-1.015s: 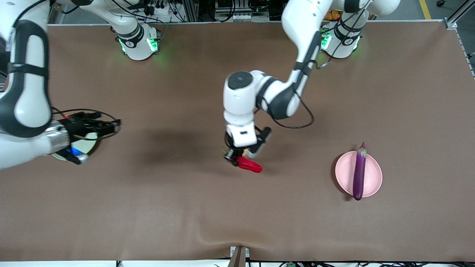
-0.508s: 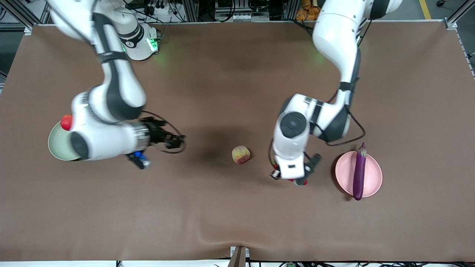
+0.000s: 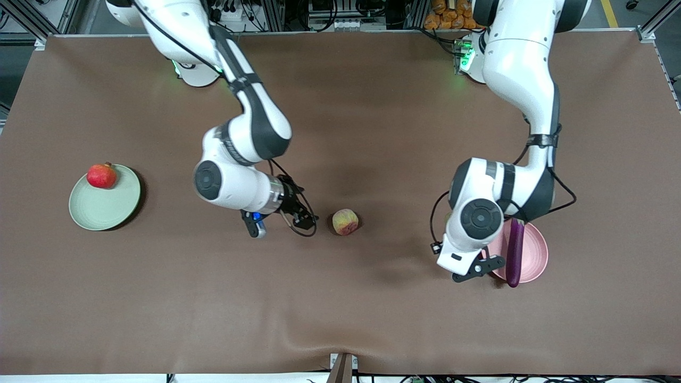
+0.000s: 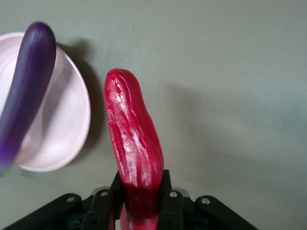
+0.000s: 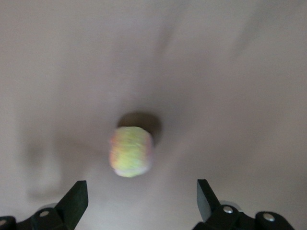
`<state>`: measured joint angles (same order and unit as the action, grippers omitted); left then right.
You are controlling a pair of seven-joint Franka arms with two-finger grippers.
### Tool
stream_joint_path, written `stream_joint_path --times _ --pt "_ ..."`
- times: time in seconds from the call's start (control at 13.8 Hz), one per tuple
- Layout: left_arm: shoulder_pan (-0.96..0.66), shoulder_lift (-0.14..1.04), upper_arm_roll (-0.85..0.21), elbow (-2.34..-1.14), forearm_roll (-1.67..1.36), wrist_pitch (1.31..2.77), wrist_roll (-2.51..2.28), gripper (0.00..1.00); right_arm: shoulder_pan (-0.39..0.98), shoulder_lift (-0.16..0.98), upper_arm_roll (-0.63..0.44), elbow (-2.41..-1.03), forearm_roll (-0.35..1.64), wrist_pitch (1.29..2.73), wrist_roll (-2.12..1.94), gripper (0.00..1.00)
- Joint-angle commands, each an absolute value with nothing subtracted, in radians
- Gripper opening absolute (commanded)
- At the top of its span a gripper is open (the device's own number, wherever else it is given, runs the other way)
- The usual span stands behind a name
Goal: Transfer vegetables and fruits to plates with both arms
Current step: 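Carry the pepper to the pink plate while the right gripper reaches the pear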
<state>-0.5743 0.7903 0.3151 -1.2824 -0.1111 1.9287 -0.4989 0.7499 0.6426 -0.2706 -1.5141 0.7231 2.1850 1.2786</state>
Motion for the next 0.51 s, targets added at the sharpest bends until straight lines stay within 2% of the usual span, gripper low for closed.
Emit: stream_joint_path --times 0.0,0.29,0.44 --pt "-0.532 0.759 0.307 -1.328 -0.111 1.899 -0.278 0.00 0.804 0.696 -0.284 -1.512 0.753 2.316 1.368 1.00" --pt "-0.459 0.762 0.310 -1.335 -0.107 1.882 -0.025 0.00 0.868 0.778 -0.284 -1.513 0.749 2.469 1.401 1.00" --pt "-0.443 0.764 0.311 -1.359 -0.100 1.871 0.005 0.00 0.877 0.795 -0.284 -1.513 0.747 2.480 1.399 1.00"
